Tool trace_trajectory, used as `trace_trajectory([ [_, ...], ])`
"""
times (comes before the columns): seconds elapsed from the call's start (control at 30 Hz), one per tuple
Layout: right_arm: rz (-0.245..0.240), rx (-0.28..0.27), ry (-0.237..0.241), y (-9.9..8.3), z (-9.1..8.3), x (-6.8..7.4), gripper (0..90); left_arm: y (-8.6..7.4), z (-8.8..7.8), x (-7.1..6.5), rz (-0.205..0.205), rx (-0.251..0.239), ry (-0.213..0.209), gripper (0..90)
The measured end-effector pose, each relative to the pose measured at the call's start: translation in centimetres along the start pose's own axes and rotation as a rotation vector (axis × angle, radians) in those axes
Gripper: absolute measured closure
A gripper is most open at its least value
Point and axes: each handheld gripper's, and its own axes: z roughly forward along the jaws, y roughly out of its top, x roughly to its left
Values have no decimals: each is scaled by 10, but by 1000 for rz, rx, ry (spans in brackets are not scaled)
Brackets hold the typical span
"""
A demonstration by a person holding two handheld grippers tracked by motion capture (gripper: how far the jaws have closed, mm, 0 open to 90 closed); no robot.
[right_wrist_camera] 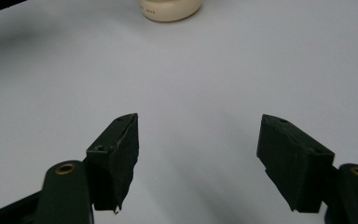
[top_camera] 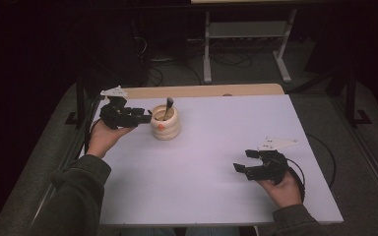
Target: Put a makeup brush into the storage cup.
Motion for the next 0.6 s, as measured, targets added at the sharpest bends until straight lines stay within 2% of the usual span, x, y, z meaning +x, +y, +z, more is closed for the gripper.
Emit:
trace_trajectory([
  [0.27,-2,-2,0,0,0,-1,280,-9,-2,-3,1,-5,-13,468],
  [0.6,-4,-4,-5,-1,0,-2,278,-26,-11,-5,-4,-16,-5,432],
])
